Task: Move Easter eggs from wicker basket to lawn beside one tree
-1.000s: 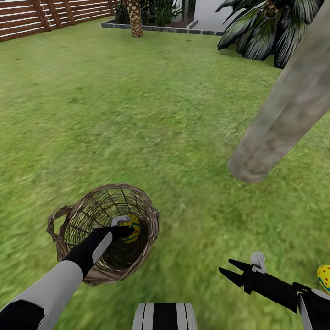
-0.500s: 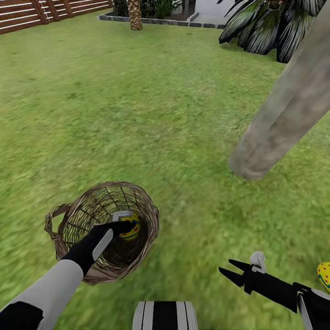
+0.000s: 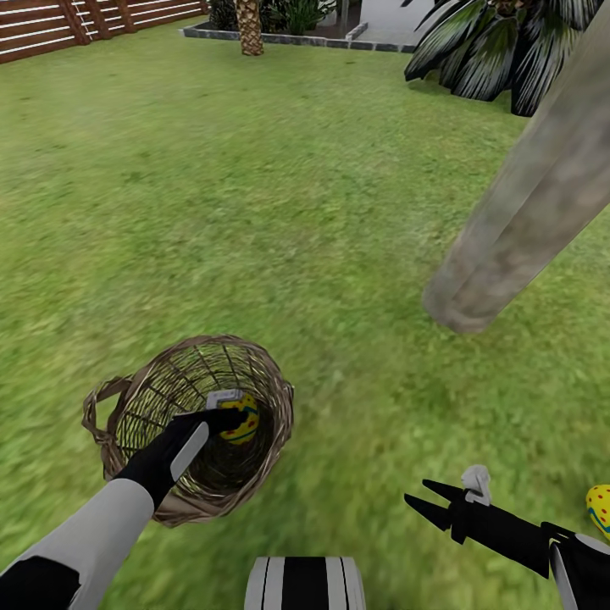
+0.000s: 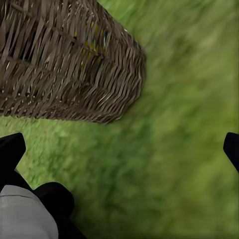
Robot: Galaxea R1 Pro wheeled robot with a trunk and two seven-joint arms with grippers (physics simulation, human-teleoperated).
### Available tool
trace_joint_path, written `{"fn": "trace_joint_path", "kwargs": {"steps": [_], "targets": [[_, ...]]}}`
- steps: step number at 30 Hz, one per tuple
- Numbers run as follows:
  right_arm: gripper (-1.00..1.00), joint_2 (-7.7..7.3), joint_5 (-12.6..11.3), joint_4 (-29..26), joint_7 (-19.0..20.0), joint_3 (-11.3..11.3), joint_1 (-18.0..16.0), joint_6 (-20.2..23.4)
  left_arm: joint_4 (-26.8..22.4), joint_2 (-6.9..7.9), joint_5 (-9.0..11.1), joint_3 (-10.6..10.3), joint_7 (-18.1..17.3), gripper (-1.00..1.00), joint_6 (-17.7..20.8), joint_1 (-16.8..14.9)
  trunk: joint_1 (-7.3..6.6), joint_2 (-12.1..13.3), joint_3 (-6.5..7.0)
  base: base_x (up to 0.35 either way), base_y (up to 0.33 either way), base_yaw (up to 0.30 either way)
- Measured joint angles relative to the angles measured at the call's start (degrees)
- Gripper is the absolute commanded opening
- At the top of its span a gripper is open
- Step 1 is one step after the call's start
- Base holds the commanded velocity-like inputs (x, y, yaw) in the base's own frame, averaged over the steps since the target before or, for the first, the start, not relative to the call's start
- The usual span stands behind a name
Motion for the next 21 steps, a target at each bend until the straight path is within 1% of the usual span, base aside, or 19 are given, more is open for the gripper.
{"fn": "trace_joint_path", "kwargs": {"steps": [7, 8, 10, 21], "targets": [[1.00, 0.00, 0.0, 0.0, 0.0, 0.0, 0.0, 0.0, 0.0, 0.00, 0.0, 0.0, 0.9, 1.00, 0.1, 0.0, 0.00, 0.0, 0.00, 0.000, 0.000, 0.000], [1.00, 0.00, 0.0, 0.0, 0.0, 0.0, 0.0, 0.0, 0.0, 0.00, 0.0, 0.1, 1.0, 1.00, 0.1, 0.0, 0.03, 0.0, -0.22, 0.000, 0.000, 0.000], [1.00, 0.00, -0.1, 0.0, 0.0, -0.1, 0.0, 0.0, 0.1, 0.00, 0.2, 0.1, 0.6, 1.00, 0.2, 0.0, 0.08, 0.0, -0.66, 0.000, 0.000, 0.000], [1.00, 0.00, -0.1, 0.0, 0.0, -0.1, 0.0, 0.0, 0.3, -0.04, 0.1, 0.0, 0.0, 1.00, 0.1, 0.0, 0.08, 0.0, -0.67, 0.000, 0.000, 0.000]]}}
